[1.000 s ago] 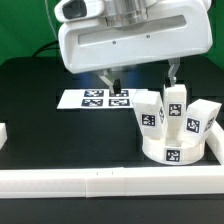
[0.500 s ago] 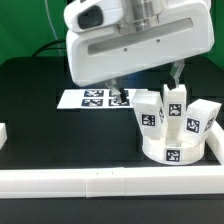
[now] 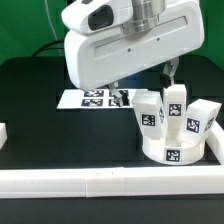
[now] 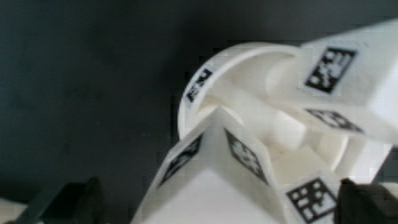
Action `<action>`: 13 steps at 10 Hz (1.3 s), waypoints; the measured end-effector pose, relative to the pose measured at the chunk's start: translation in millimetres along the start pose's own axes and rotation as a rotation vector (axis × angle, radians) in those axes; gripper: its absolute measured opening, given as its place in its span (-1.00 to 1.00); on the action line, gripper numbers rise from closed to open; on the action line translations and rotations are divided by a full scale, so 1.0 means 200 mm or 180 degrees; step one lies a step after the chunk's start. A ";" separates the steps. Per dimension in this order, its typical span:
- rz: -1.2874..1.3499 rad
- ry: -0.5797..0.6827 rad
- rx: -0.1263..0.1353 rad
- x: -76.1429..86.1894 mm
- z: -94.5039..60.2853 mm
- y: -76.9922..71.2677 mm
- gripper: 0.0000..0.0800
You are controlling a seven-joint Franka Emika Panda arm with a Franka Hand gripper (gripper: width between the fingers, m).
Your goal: Assemble stool
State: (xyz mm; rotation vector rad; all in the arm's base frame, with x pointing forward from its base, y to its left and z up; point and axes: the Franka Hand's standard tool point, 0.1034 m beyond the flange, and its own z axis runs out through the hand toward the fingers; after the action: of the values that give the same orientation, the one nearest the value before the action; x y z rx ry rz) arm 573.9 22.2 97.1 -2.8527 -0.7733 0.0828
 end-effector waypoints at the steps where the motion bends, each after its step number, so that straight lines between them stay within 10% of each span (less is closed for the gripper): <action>1: -0.0325 -0.0001 -0.0051 0.01 0.00 0.00 0.62; 11: -0.1445 -0.0227 -0.0195 0.06 0.04 -0.03 0.55; 13: -0.1442 -0.0232 -0.0192 0.05 0.04 -0.03 -0.17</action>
Offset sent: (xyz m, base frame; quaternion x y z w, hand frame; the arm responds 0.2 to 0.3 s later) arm 0.0119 0.0154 -0.0033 0.0047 -0.0182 -0.2631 0.9646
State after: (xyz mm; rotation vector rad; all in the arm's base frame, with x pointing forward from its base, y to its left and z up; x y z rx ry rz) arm 579.7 33.8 89.4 -2.6620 -1.4346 0.1011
